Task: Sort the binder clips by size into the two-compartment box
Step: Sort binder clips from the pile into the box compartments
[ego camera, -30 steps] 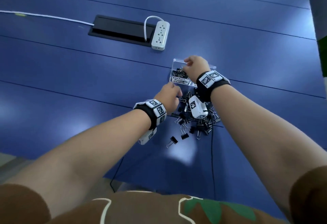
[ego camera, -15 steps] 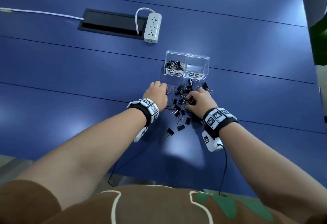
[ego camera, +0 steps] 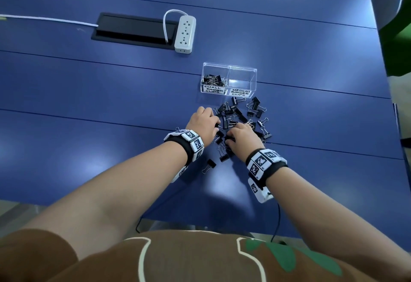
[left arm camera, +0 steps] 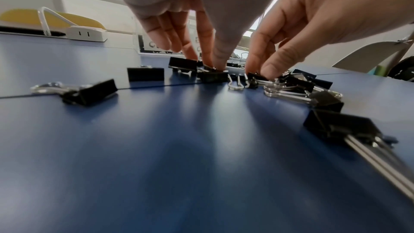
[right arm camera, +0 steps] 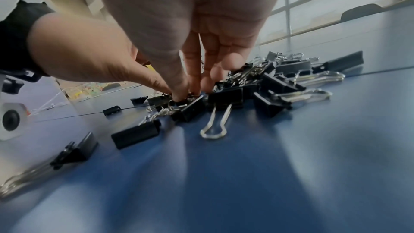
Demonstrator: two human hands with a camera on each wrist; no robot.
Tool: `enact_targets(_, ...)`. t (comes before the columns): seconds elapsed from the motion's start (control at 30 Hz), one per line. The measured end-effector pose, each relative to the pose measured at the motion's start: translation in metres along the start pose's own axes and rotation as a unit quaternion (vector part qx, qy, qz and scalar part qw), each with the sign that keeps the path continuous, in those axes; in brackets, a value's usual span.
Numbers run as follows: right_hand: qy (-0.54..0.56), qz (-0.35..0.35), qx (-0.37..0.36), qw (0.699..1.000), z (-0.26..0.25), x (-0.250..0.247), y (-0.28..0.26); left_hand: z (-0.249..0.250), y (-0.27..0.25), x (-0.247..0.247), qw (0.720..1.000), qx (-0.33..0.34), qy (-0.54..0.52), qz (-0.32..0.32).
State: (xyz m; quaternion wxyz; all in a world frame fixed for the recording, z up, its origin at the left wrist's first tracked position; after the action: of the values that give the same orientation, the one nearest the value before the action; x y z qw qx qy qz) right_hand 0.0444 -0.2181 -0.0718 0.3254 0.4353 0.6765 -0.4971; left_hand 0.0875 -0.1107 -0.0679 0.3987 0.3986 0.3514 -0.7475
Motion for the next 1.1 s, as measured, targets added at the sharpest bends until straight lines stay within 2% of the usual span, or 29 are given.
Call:
enact_targets(0.13,0.036,0.012,0.013,0.999,0.0,0.001,0.001,-0.004,0.003,0.002,1.0,-0.019,-0.012,-0.015)
enact_targets(0.3,0.073,0.016,-0.004,0.997,-0.006,-0.002,-0.003,-0.012,-0.001,0.002,0.996,-0.048,-0.065,-0.03)
enact_targets(0.4,0.15,0.048,0.053,0.986,0.009,-0.01,-0.006,-0.016,-0.007,-0.007,0.985,-0.086,-0.149,-0.022)
enact_targets(0.5,0.242,0.087,0.095,0.962,0.029,-0.019,-0.005,-0.015,-0.012,-0.016,0.969,-0.11,-0.222,-0.017)
enact_targets(0.6,0.32,0.099,0.148,0.93,0.047,-0.025,-0.003,-0.004,-0.015,-0.018,0.964,-0.105,-0.242,-0.042)
enact_targets(0.73,0.478,0.098,0.21,0.847,0.066,-0.03,0.001,0.013,-0.019,-0.01,0.973,-0.068,-0.196,-0.1)
enact_targets(0.77,0.49,0.098,0.213,0.84,0.068,-0.031,0.002,0.017,-0.021,-0.007,0.977,-0.05,-0.175,-0.109)
enact_targets(0.8,0.477,0.098,0.212,0.847,0.069,-0.031,0.003,0.02,-0.022,-0.003,0.981,-0.027,-0.15,-0.121)
enact_targets(0.9,0.315,0.094,0.166,0.93,0.061,-0.034,0.002,0.024,-0.025,0.01,0.985,0.037,-0.076,-0.151)
enact_targets(0.97,0.204,0.078,0.13,0.967,0.05,-0.03,0.0,0.022,-0.025,0.015,0.985,0.047,-0.043,-0.161)
enact_targets(1.1,0.074,0.01,0.082,0.994,0.033,-0.007,-0.004,0.016,-0.023,0.02,0.986,0.051,-0.019,-0.159)
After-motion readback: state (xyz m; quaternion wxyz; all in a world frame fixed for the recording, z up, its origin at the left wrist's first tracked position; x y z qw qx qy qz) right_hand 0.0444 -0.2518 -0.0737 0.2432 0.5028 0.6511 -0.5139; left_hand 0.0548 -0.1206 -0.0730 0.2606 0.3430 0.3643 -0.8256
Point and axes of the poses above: each hand's wrist, its own y-axis towards the middle knuckle, its own x-axis out of the palm, z = x × y, the point moved 8 cm from there along y, towards the middle knuckle, and after that the axes turned 7 degrees about -y, right-handed, at the moved point
